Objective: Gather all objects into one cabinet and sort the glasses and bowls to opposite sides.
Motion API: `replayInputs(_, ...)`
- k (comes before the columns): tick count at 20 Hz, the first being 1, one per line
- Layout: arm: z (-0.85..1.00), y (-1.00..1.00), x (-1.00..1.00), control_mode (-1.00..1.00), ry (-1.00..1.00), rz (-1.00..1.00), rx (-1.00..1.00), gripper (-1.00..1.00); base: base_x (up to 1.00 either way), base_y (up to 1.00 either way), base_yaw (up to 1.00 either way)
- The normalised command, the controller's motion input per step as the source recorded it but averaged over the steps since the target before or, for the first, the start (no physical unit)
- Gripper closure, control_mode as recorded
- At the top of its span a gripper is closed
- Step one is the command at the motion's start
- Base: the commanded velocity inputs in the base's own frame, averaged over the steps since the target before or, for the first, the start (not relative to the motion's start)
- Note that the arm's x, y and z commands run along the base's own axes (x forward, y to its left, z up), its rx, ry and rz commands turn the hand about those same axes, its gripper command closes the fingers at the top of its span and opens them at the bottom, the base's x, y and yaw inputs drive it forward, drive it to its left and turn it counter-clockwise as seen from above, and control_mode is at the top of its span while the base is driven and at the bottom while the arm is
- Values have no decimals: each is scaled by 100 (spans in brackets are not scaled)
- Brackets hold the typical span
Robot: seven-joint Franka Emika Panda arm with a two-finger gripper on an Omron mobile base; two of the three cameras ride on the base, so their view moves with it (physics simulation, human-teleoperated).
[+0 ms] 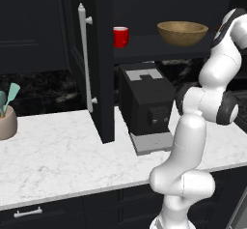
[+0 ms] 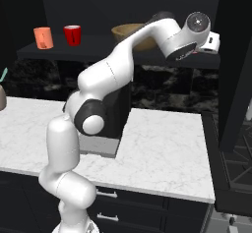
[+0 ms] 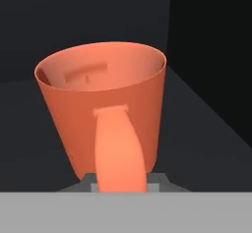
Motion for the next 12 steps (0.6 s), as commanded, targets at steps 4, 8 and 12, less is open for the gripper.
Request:
replayInputs(4, 0, 0, -42, -100, -6, 0, 0, 100, 0, 0, 0)
replayInputs(8, 0, 0, -90, -100, -11, 0, 0, 100, 0, 0, 0)
replayInputs(12, 0, 15, -78, -100, -3, 4, 0, 100, 0, 0, 0)
